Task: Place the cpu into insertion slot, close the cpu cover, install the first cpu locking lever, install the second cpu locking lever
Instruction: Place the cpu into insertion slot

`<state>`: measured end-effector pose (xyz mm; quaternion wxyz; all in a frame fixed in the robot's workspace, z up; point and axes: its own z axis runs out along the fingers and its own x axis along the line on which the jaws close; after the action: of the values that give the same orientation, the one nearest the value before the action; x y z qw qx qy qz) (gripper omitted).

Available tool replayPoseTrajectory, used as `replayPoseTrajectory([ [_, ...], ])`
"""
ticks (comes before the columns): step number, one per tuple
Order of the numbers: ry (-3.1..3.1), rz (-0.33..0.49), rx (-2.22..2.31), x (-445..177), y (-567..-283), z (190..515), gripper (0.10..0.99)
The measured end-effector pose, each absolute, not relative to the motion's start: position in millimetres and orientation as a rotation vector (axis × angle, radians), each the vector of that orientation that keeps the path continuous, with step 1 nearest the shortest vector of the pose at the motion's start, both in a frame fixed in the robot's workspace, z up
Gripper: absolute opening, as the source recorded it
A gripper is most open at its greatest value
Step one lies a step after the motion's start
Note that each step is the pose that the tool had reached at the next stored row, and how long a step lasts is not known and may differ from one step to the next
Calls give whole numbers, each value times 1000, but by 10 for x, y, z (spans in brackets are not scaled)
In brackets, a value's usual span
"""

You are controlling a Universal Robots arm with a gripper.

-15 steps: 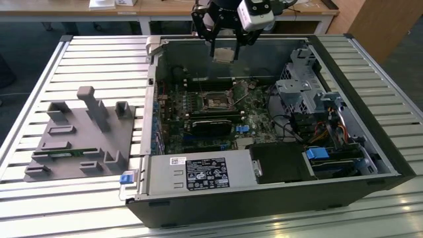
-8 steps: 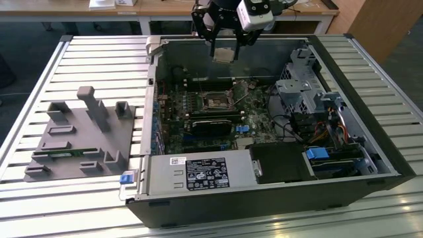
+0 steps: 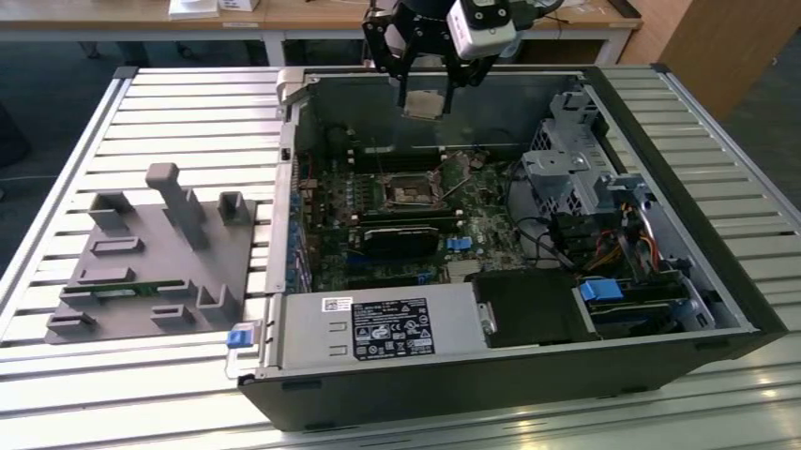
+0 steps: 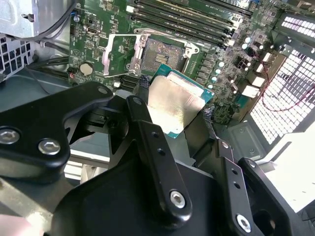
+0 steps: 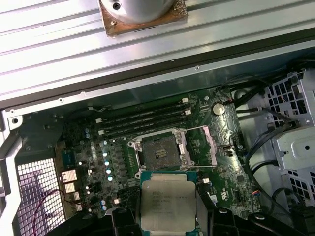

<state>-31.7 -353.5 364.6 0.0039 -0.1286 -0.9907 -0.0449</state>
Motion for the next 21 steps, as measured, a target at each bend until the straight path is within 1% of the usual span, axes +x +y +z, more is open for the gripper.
replayPoseTrajectory([
  [21,-3096,-141,-482,-319,-3535,3645,541],
])
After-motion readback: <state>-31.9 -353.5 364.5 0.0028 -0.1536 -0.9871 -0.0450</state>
